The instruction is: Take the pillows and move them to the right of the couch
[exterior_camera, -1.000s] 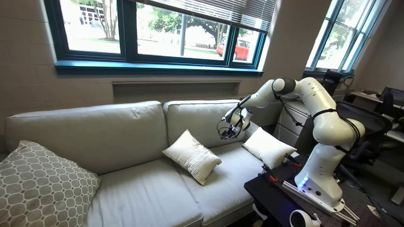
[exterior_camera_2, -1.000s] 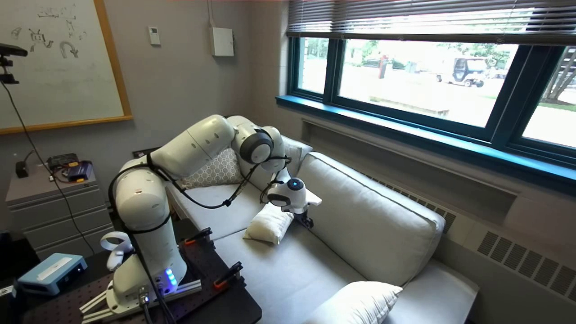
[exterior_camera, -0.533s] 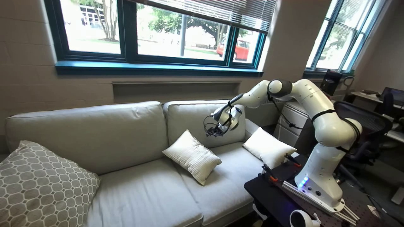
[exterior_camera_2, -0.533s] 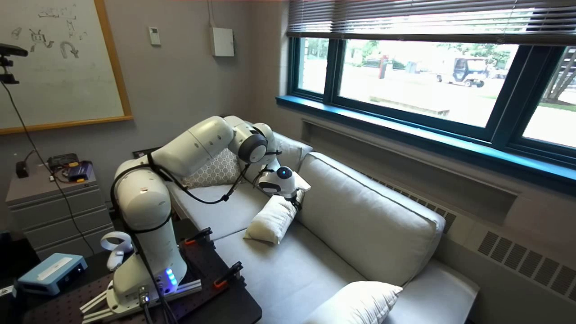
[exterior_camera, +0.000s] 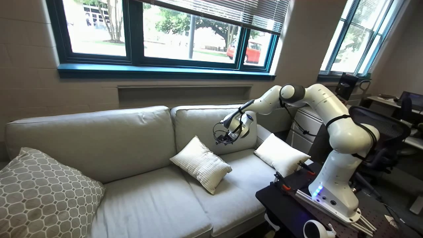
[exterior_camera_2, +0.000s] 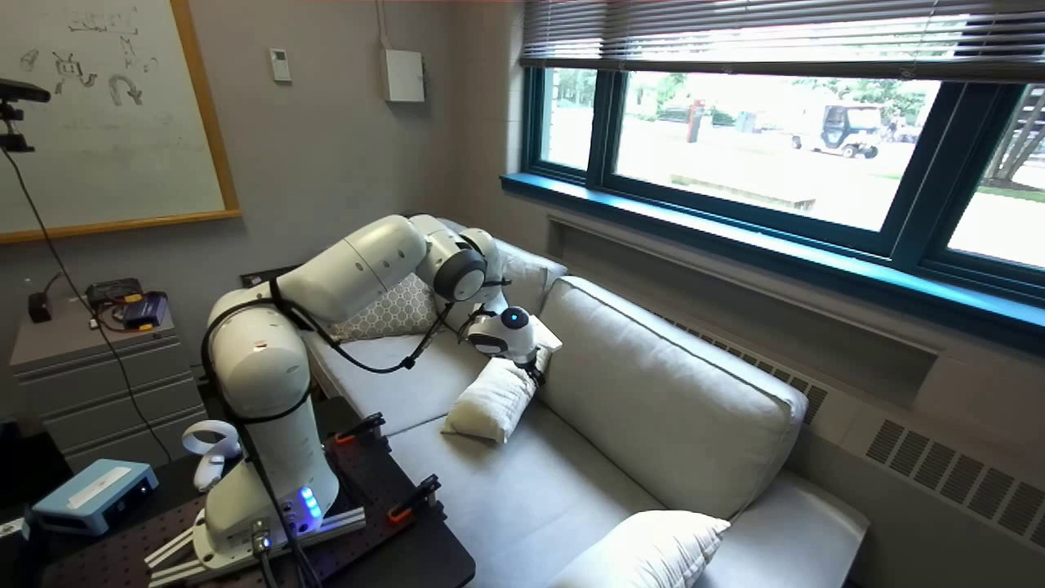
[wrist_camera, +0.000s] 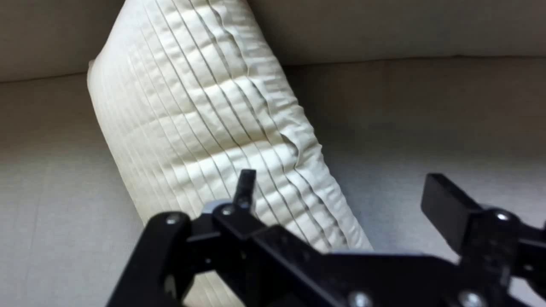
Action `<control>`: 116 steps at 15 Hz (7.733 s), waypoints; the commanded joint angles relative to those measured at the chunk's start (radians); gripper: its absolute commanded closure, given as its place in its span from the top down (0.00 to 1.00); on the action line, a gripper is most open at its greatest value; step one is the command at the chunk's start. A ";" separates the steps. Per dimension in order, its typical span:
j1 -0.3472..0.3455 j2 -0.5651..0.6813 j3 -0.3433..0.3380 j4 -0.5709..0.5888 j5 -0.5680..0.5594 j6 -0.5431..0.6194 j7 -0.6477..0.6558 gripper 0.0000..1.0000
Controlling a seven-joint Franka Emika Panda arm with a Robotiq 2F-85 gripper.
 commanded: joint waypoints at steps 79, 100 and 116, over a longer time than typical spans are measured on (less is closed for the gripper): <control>0.155 0.372 -0.202 0.512 0.084 -0.755 -0.267 0.07; 0.448 0.038 -0.184 0.002 0.252 0.248 0.229 0.04; 0.469 0.059 -0.414 0.059 0.698 0.212 0.253 0.05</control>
